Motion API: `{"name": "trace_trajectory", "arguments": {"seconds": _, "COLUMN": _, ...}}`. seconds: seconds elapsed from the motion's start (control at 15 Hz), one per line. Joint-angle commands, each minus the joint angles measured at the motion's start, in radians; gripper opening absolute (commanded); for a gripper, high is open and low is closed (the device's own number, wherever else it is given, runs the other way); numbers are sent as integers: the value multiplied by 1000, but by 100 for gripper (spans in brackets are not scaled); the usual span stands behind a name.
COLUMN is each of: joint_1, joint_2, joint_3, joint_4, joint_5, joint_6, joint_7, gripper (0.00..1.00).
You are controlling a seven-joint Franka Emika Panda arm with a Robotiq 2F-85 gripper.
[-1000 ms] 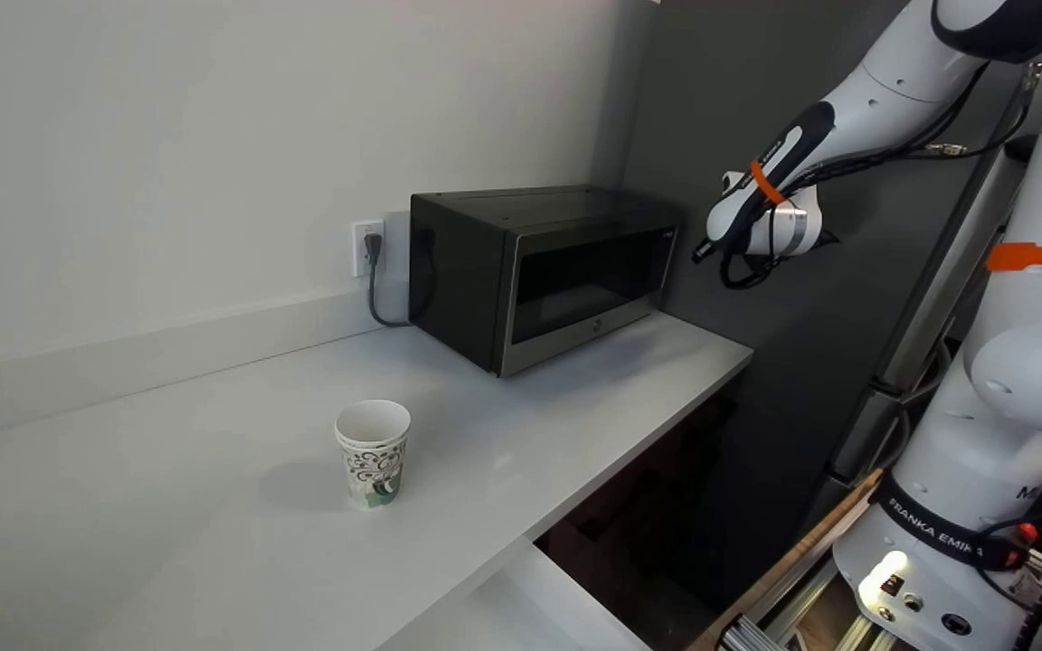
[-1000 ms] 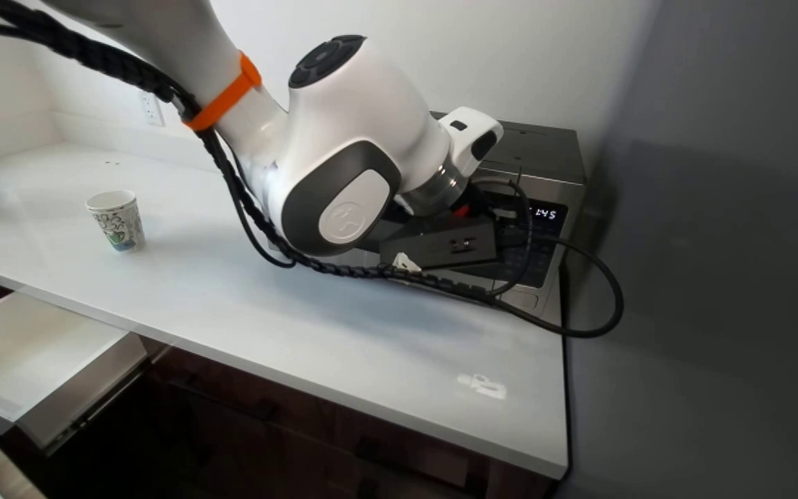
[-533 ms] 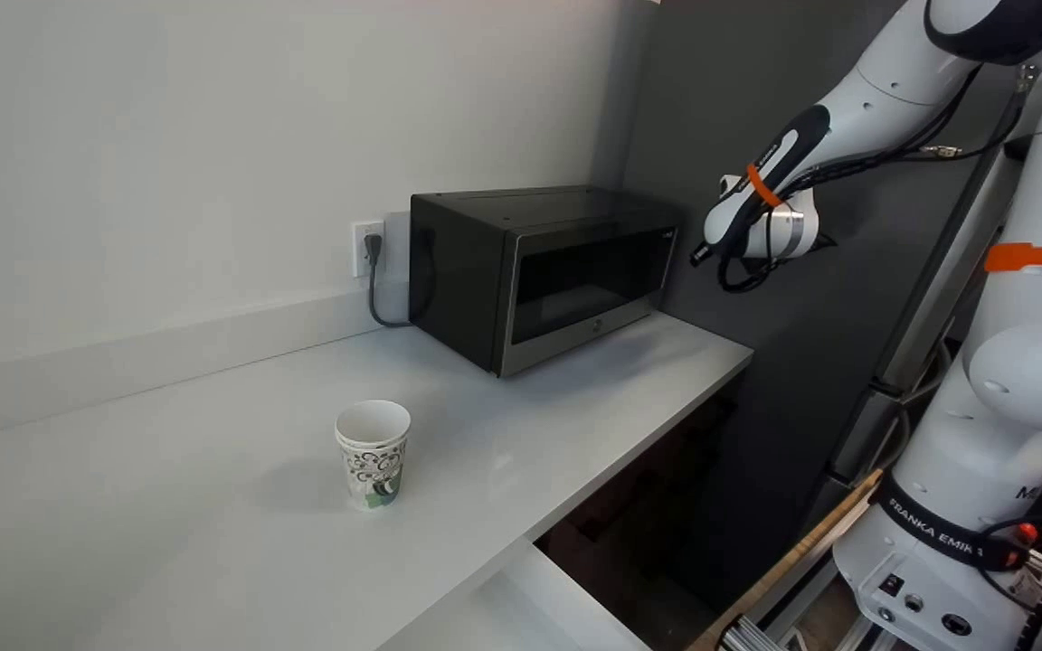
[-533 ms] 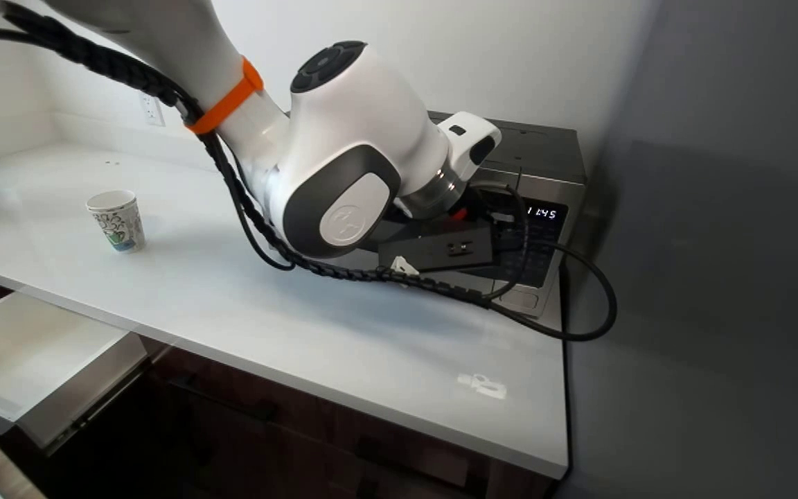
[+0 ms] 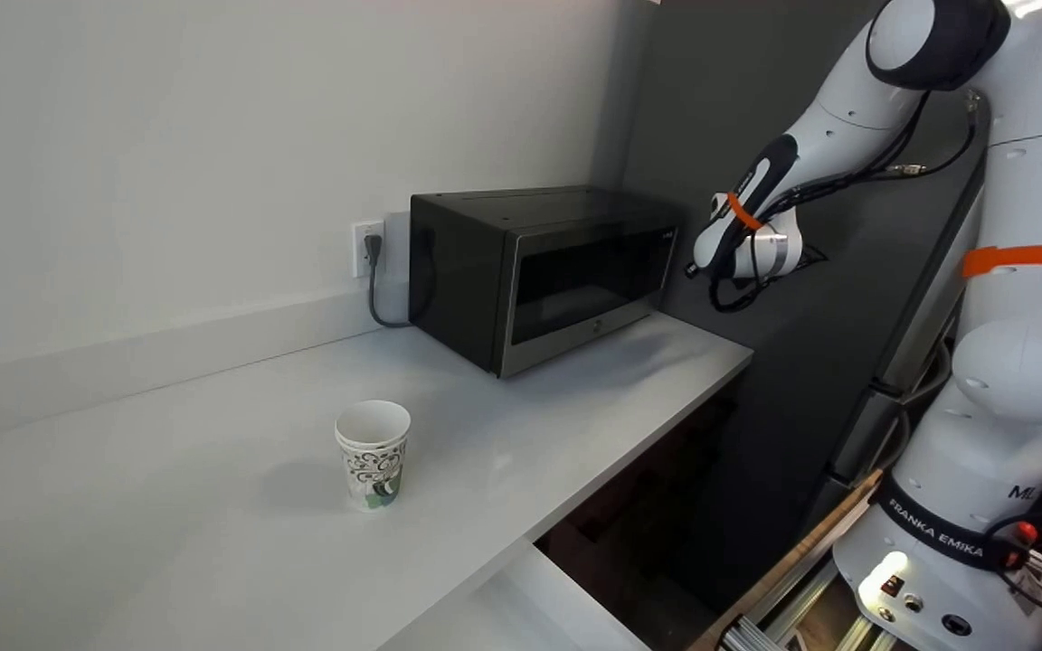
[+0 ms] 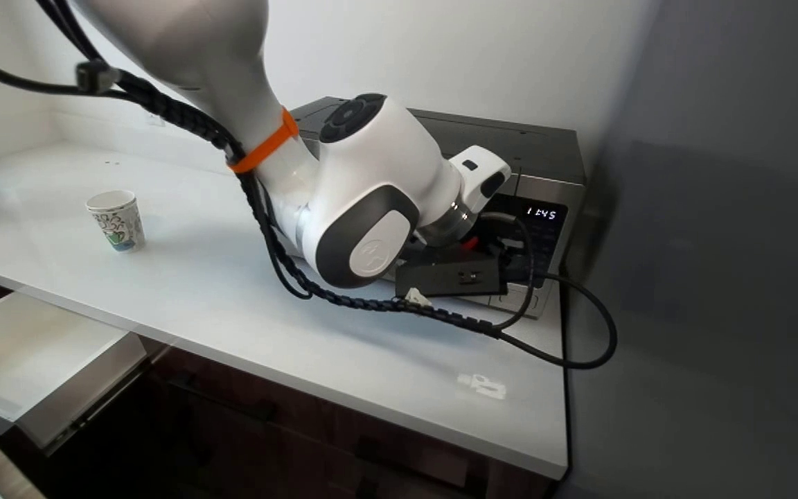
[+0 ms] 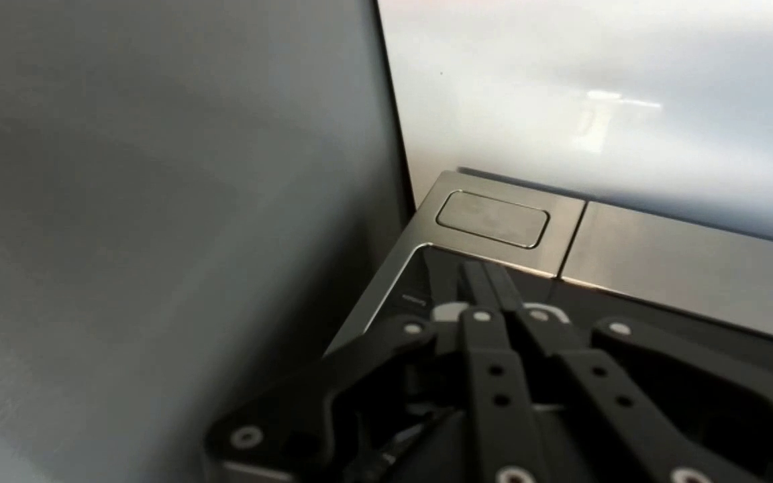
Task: Press a button on the microwave.
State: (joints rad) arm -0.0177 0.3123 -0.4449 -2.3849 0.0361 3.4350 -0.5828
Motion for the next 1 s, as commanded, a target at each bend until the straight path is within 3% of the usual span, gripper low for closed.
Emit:
{"name": "trace_trajectory", "arguments": {"seconds": 0.0, "joint_1": -146, "joint_2": 80, "joint_3": 138, "joint_4": 67, "joint_5": -85, "joint_6": 20, "joint_7": 64, "gripper": 0}}
{"name": "trace_trajectory", "arguments": {"seconds": 0.27, "joint_1": -225, "joint_2": 160, "joint_3": 203, "joint_4": 145, "joint_5": -126, "joint_6": 47, "joint_7": 41, "gripper": 0}}
{"name": "trace_trajectory", "arguments": {"seconds": 0.33, "joint_1": -203, "joint_2": 178, "joint_3": 165, "joint_4": 159, "joint_5": -176, "joint_6": 57, "joint_7": 91, "gripper": 0}}
{"name": "trace_trajectory", "arguments": {"seconds": 0.93, "joint_1": -234, "joint_2": 241, "joint_3": 163, "joint_4": 238, "joint_5": -270, "joint_6": 50, "joint_7": 134, "gripper": 0}}
